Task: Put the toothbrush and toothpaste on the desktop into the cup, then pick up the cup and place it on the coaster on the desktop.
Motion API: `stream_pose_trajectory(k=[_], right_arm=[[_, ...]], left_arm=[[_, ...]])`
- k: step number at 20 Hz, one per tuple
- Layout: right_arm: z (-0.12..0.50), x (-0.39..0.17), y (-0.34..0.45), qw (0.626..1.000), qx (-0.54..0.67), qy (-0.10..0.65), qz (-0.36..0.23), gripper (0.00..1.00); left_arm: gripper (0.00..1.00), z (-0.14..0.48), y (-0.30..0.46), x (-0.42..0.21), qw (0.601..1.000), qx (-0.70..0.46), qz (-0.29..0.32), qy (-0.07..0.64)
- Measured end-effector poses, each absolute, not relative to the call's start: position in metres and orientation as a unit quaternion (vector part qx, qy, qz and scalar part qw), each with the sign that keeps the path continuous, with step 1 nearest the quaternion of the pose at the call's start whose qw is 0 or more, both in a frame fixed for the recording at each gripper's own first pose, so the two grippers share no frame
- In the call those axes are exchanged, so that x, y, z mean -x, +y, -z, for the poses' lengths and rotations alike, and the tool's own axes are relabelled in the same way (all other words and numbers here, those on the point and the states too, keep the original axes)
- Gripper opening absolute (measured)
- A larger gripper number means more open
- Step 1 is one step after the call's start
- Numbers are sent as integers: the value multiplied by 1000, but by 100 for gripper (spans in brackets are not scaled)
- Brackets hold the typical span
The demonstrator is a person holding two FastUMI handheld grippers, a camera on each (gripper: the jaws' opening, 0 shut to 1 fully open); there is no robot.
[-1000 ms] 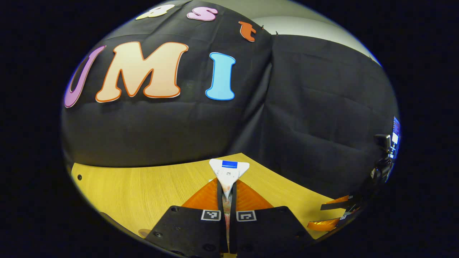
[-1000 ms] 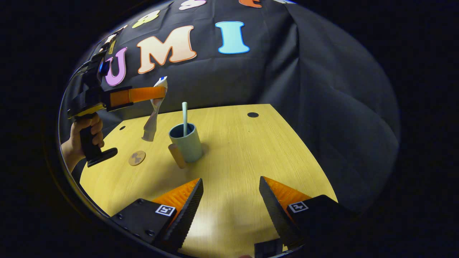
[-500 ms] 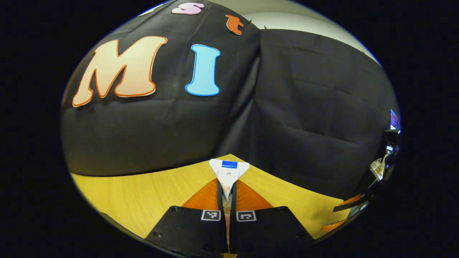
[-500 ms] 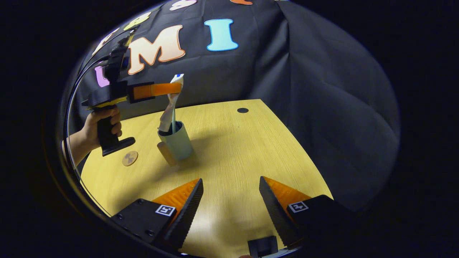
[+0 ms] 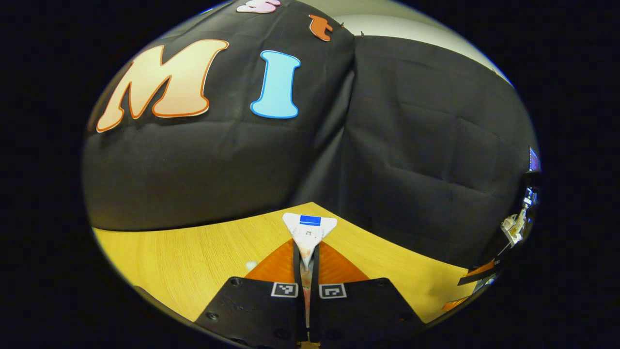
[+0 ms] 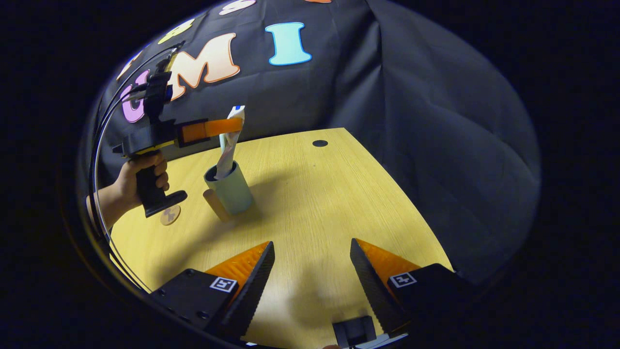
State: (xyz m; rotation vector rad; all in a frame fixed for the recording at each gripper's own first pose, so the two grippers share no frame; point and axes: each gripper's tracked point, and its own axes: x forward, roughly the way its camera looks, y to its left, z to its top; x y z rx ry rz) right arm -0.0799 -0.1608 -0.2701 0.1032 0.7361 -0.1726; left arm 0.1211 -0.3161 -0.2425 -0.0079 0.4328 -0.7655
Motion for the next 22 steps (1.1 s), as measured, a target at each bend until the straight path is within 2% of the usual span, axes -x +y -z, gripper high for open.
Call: stream_pose_trajectory(k=[1,2,3,5,6,7,10,12,13,14,15,17,18,19,20,21,22], right_arm=[[270,77,-161,928,-48,359,86,98],[268,74,-161,929,-48,358,87,94],[267,70,-159,929,-49,357,86,98],[269,69,-157,930,-50,355,84,98],[270,69,-156,930,-51,354,82,98],[267,71,-157,931,-51,352,81,94],[268,65,-151,932,-52,352,75,94],[268,63,-149,932,-51,352,72,98],[267,61,-149,932,-51,352,70,94],[267,62,-148,933,-51,350,69,98],[266,62,-149,933,-51,349,69,94],[267,57,-149,934,-51,346,66,94],[268,53,-150,935,-51,343,66,98],[268,48,-151,936,-51,341,65,94],[268,43,-150,937,-52,340,63,94],[269,38,-151,938,-53,338,62,98],[269,32,-150,938,-53,336,60,94]], left_arm=[[1,245,-314,-120,906,0,369,208],[1,246,-312,-117,907,-2,367,206],[1,249,-311,-116,908,-5,364,206],[4,256,-307,-113,909,-8,359,211],[2,258,-305,-110,909,-8,357,216],[2,260,-302,-109,909,-7,354,219],[2,260,-298,-106,912,-3,348,216],[3,262,-297,-103,912,-5,349,217],[4,261,-297,-102,912,-6,348,218],[5,262,-295,-102,912,-7,346,220],[6,262,-294,-101,912,-5,345,221],[6,260,-289,-99,915,-1,337,221],[7,258,-287,-96,915,3,337,221],[10,257,-285,-94,915,4,336,223],[10,256,-284,-90,914,6,338,224],[13,257,-281,-88,913,9,338,228],[17,259,-279,-83,911,13,337,236]])
